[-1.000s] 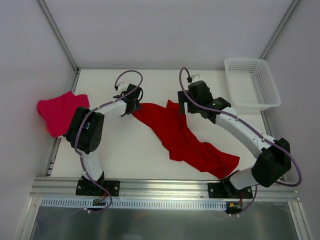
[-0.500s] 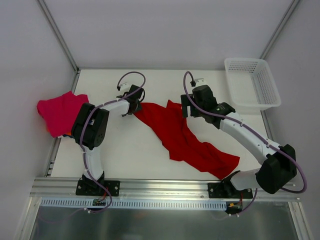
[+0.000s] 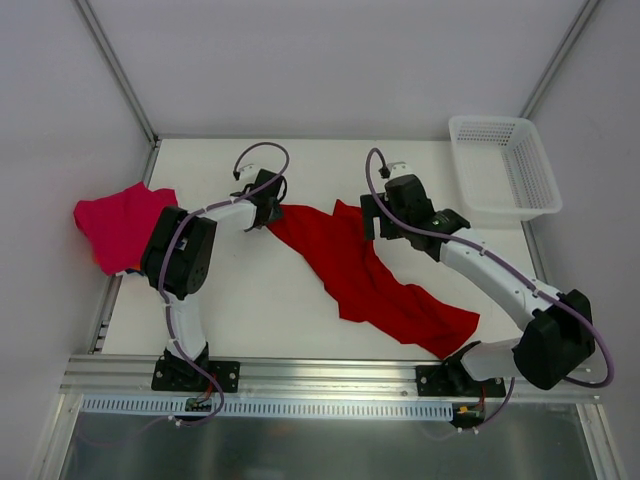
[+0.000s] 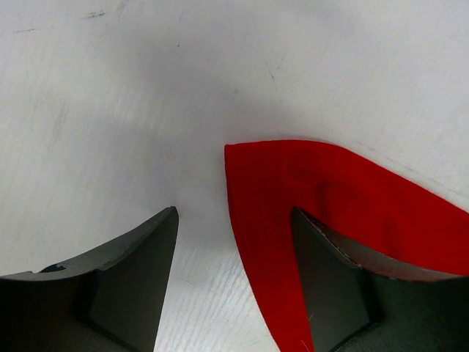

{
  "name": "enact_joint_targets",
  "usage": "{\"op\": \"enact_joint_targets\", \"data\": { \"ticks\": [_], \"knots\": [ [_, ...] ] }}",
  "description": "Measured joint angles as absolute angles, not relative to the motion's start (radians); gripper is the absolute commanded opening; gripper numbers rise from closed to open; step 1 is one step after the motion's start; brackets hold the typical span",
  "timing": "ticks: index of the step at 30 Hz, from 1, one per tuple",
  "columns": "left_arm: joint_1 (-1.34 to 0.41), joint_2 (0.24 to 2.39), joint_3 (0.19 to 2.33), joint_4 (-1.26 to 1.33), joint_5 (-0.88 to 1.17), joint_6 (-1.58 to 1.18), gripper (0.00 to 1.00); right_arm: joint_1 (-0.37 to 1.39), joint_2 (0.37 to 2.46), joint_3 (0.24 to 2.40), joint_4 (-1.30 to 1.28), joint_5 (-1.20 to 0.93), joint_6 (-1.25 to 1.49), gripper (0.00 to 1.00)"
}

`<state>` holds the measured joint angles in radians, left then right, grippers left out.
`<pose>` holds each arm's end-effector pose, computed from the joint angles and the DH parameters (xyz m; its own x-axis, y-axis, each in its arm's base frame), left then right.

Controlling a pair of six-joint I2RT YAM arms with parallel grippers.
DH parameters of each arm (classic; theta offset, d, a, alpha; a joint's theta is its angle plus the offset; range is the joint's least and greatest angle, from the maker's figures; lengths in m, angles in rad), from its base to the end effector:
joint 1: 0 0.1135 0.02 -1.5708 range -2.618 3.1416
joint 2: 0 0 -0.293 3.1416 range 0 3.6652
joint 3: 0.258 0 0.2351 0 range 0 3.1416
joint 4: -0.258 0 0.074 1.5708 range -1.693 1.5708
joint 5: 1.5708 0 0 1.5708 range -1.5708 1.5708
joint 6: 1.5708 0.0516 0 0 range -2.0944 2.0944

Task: Fold and stack the t-shirts
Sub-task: Flatten the tshirt out

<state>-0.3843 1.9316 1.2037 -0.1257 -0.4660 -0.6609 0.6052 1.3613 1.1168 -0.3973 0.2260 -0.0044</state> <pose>0.3906 -0.1330 0.1907 -0.5891 -0.3533 -0.7267 -0.3806 0.9147 -0.1361 0.2481 0.1576 0.3289 -0.4905 -0.3445 -0.8004 -0.4090 0.9021 -0.1377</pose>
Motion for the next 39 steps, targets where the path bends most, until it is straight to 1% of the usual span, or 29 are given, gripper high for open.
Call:
{"op": "enact_joint_targets", "data": {
  "ticks": [7,10,11,12,16,20,21,22,24,25,27,30,31,33,34,35,39],
  "knots": [
    [-0.377,1.927,1.213,-0.09,-0.425,-0.644,0.62,0.605,1.341,1.1,-0.396,0.216,0.004,0.96],
    [-0.375,1.93,1.237,-0.087,-0.413,-0.641,0.57,0.605,1.338,1.098,-0.396,0.207,0.01,0.96],
    [-0.373,1.932,1.248,-0.085,-0.404,-0.64,0.54,0.605,1.336,1.097,-0.395,0.204,0.011,0.96],
    [-0.371,1.935,1.258,-0.083,-0.4,-0.639,0.43,0.605,1.333,1.094,-0.393,0.204,0.011,0.96],
    [-0.358,1.946,1.273,-0.072,-0.385,-0.638,0.21,0.605,1.31,1.077,-0.393,0.204,0.012,0.96],
    [-0.351,1.953,1.273,-0.073,-0.375,-0.639,0.07,0.603,1.308,1.077,-0.393,0.205,0.011,0.96],
    [-0.351,1.956,1.273,-0.073,-0.375,-0.639,0.01,0.599,1.312,1.077,-0.392,0.204,0.011,0.96],
    [-0.351,1.958,1.273,-0.074,-0.374,-0.64,0.01,0.595,1.32,1.079,-0.39,0.202,0.011,0.96],
    [-0.349,1.959,1.273,-0.081,-0.374,-0.638,0.02,0.577,1.369,1.107,-0.397,0.189,0.01,0.96],
    [-0.346,1.959,1.273,-0.084,-0.373,-0.638,0.1,0.566,1.411,1.136,-0.396,0.18,0.01,0.96],
    [-0.345,1.959,1.273,-0.092,-0.372,-0.636,0.16,0.545,1.507,1.207,-0.394,0.158,0.01,0.96],
    [-0.345,1.959,1.273,-0.1,-0.375,-0.633,0.36,0.527,1.605,1.271,-0.382,0.119,0.011,0.96],
    [-0.345,1.959,1.273,-0.104,-0.377,-0.63,0.41,0.525,1.623,1.28,-0.38,0.106,0.011,0.96],
    [-0.345,1.959,1.273,-0.113,-0.379,-0.63,0.45,0.525,1.634,1.283,-0.379,0.084,0.012,0.96],
    [-0.345,1.959,1.273,-0.115,-0.379,-0.63,0.51,0.525,1.634,1.283,-0.379,0.076,0.012,0.96],
    [-0.345,1.959,1.273,-0.117,-0.38,-0.628,0.52,0.526,1.634,1.283,-0.377,0.069,0.013,0.96],
    [-0.345,1.959,1.273,-0.118,-0.395,-0.627,0.53,0.527,1.634,1.284,-0.373,0.055,0.014,0.96]
  ]
}}
